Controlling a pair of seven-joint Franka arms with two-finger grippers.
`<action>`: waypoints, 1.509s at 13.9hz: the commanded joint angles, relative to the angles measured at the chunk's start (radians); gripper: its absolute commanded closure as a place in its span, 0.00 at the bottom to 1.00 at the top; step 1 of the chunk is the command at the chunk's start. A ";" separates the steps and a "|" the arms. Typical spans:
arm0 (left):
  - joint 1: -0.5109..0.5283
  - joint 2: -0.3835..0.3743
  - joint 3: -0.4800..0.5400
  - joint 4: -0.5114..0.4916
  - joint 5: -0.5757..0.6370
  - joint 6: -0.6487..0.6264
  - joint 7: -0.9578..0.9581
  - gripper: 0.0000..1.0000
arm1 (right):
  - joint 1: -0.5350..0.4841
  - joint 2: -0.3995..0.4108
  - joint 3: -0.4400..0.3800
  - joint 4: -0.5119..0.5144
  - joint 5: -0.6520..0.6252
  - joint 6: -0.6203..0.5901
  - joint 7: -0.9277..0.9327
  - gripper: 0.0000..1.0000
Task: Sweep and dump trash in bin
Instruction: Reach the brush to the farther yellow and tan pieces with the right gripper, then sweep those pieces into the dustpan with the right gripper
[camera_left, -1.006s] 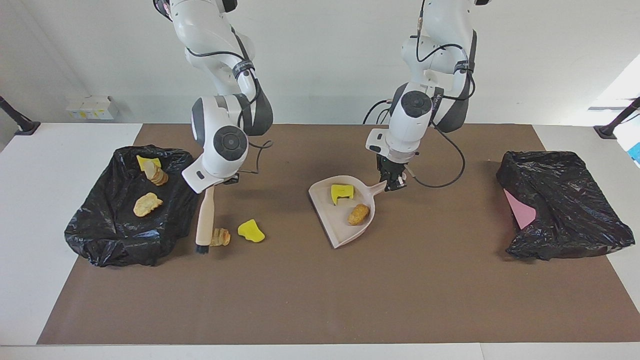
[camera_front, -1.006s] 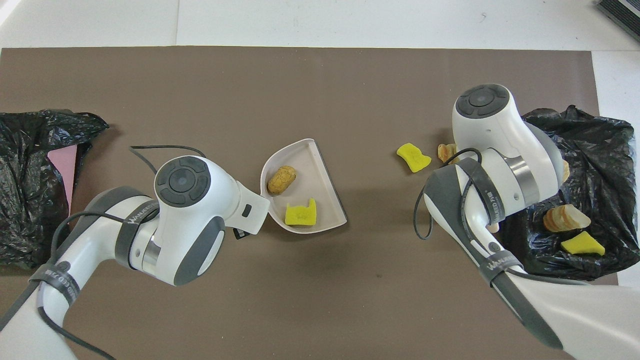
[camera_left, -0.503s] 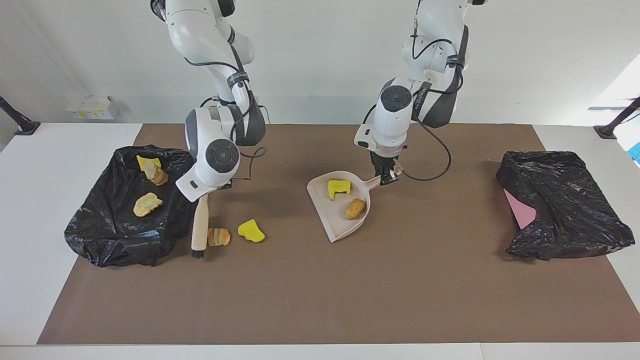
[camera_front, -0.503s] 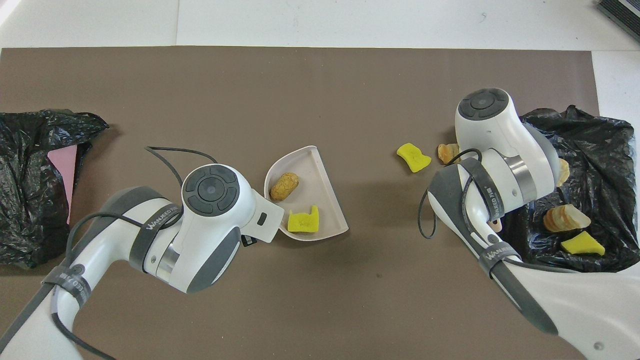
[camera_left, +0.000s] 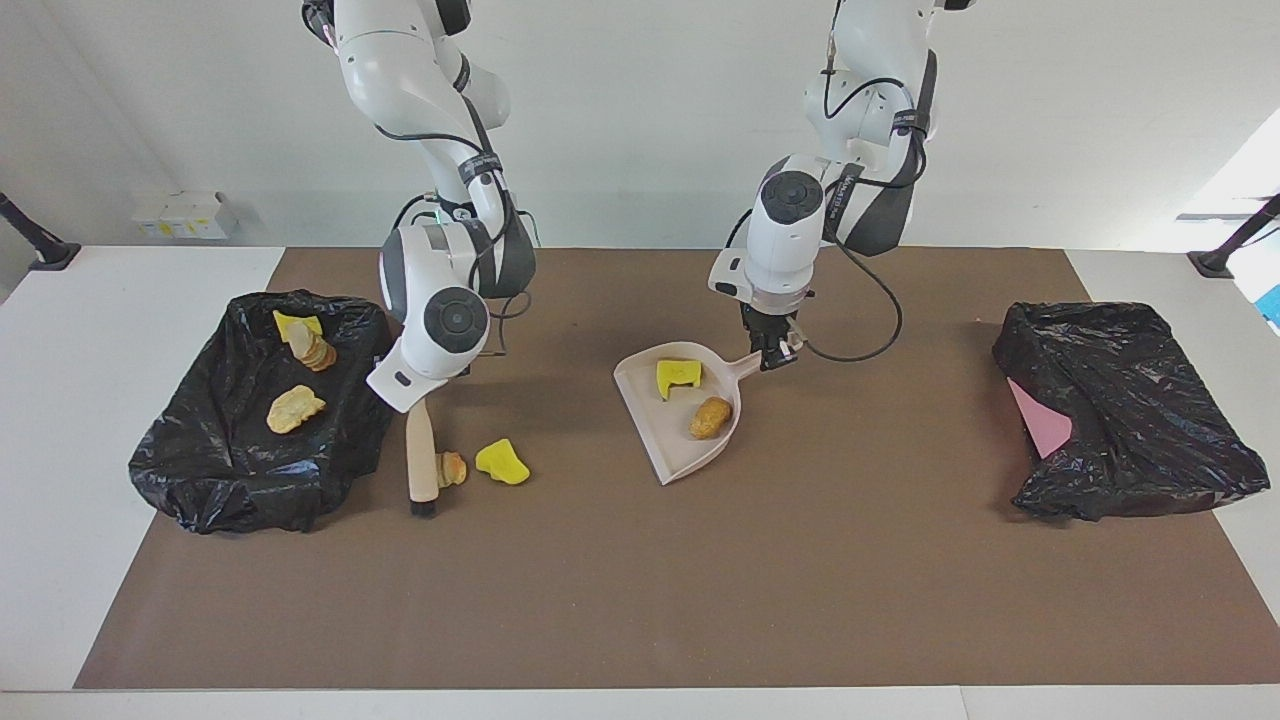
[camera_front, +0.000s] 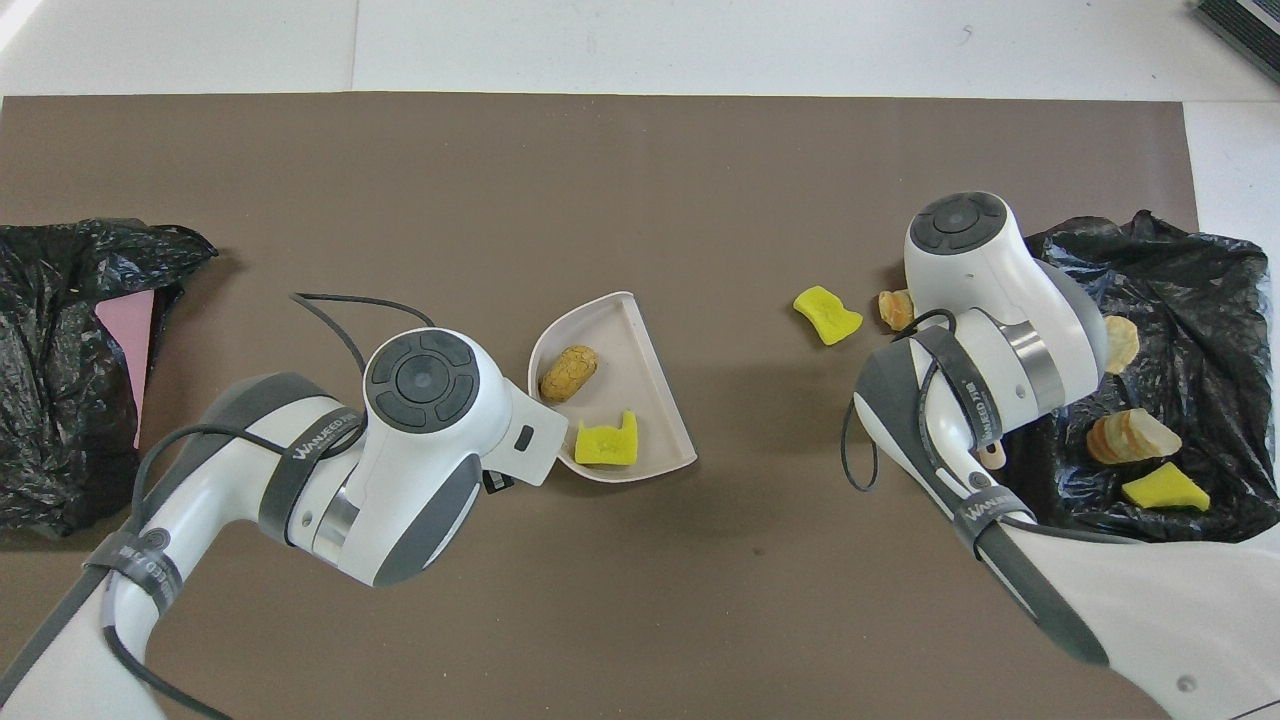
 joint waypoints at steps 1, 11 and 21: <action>-0.012 -0.016 0.009 -0.008 0.024 -0.019 -0.006 1.00 | 0.056 -0.013 0.007 -0.022 0.075 0.020 -0.056 1.00; -0.012 -0.023 0.009 -0.021 0.026 -0.015 0.006 1.00 | 0.281 -0.047 0.007 -0.027 0.332 0.034 -0.094 1.00; 0.011 -0.036 0.007 -0.062 0.023 0.055 0.037 1.00 | 0.381 -0.113 0.007 0.030 0.396 -0.075 0.013 1.00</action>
